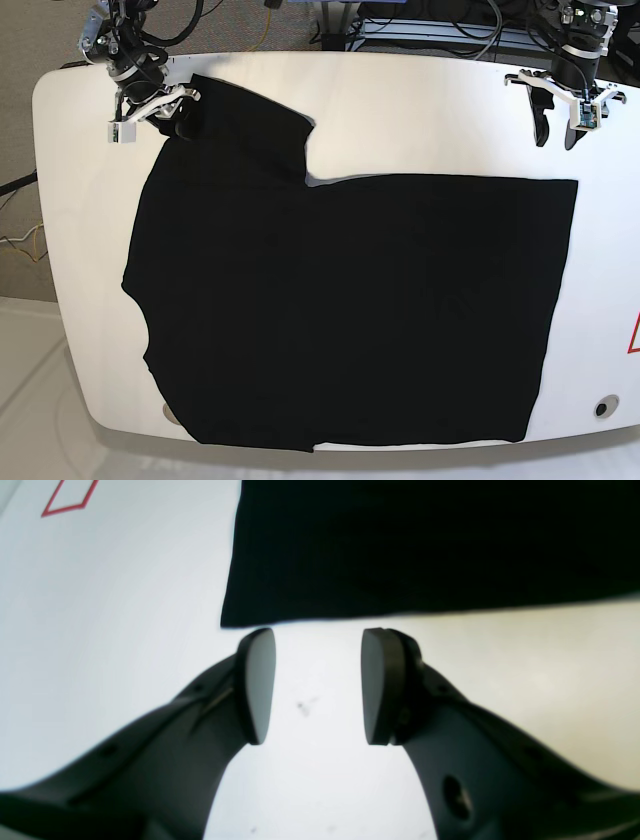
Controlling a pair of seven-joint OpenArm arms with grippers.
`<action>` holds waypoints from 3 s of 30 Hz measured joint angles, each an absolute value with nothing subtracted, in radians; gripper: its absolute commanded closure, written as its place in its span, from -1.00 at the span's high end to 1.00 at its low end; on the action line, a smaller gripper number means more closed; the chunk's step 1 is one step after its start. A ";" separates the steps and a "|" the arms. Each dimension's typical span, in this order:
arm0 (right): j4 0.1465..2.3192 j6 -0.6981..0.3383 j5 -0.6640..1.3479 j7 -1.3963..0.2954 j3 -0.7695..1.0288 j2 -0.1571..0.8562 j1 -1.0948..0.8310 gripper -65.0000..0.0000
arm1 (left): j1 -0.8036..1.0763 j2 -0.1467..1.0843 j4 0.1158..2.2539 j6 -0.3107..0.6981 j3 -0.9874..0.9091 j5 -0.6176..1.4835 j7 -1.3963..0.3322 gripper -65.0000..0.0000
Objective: Fold the T-shirt properly
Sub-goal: 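Grasp the shirt's shoulder edge by the sleeve with the right gripper, then move the left gripper to the shirt's hem corner and grasp it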
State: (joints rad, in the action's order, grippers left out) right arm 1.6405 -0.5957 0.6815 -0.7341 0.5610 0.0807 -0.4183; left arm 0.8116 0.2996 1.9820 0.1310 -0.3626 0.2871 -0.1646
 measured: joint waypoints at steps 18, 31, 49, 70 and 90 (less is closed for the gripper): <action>1.574 -0.635 0.717 -0.725 0.564 0.083 -0.394 -0.25 | 0.802 0.291 1.975 0.128 -0.353 0.267 -0.142 -0.22; 1.556 -0.657 0.657 -0.684 0.529 0.084 -0.383 -0.24 | 0.752 0.286 1.922 0.159 -0.486 0.371 -0.248 -0.18; 1.563 -0.655 0.621 -0.677 0.524 0.083 -0.383 -0.31 | 0.750 0.395 1.899 0.158 -0.496 0.419 -0.247 -0.17; 1.563 -0.655 0.608 -0.690 0.526 0.092 -0.379 -1.00 | 0.591 0.422 1.814 0.169 -0.508 0.441 -0.272 -0.07; 1.564 -0.655 0.625 -0.692 0.525 0.091 -0.389 -1.00 | 0.340 0.434 1.409 0.253 -0.822 0.665 -0.631 -0.17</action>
